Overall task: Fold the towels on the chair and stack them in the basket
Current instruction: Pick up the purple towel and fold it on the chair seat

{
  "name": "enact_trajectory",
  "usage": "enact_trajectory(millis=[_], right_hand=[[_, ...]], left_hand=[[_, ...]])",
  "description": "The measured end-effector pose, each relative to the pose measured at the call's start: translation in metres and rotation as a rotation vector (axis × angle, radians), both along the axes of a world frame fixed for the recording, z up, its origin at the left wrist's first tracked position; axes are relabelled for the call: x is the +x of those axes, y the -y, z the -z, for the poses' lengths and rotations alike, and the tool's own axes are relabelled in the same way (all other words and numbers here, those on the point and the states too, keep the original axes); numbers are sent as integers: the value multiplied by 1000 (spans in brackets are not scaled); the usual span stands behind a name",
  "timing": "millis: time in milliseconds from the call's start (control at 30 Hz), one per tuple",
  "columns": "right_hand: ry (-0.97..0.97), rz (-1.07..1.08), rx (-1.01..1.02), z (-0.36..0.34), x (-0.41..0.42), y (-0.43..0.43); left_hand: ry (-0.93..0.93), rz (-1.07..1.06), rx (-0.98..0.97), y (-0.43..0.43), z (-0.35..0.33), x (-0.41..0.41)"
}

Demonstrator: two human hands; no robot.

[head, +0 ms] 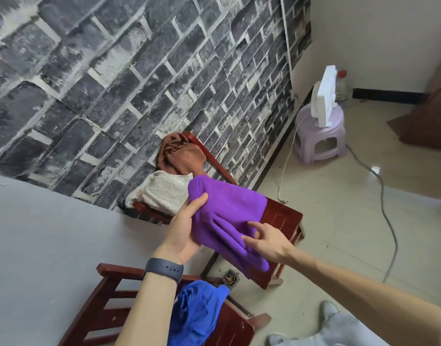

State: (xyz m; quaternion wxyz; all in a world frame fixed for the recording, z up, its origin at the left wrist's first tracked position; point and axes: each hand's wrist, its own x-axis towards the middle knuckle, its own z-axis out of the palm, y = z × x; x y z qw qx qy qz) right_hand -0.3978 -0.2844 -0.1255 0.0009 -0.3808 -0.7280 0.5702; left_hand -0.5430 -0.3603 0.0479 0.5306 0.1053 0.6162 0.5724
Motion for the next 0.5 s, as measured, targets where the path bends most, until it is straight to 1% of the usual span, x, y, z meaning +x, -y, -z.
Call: enact_trajectory(millis=[67, 167, 233, 300, 400, 433, 500], right_hand=[[50, 51, -76, 1, -11, -4], [31, 264, -359, -1, -23, -23], [70, 350, -507, 4, -27, -34], [43, 308, -651, 15, -25, -36], [-44, 305, -969, 34, -17, -34], [-87, 298, -1029, 33, -14, -35], [-133, 307, -1057, 33, -13, -40]], left_hand=[[7, 27, 6, -2, 0, 3], [11, 54, 4, -1, -1, 3], [6, 50, -4, -1, -4, 2], [11, 34, 0, -2, -7, 1], [22, -19, 0, -4, -11, -2], [28, -30, 4, -4, -11, -3], [35, -45, 14, -3, -13, -4]])
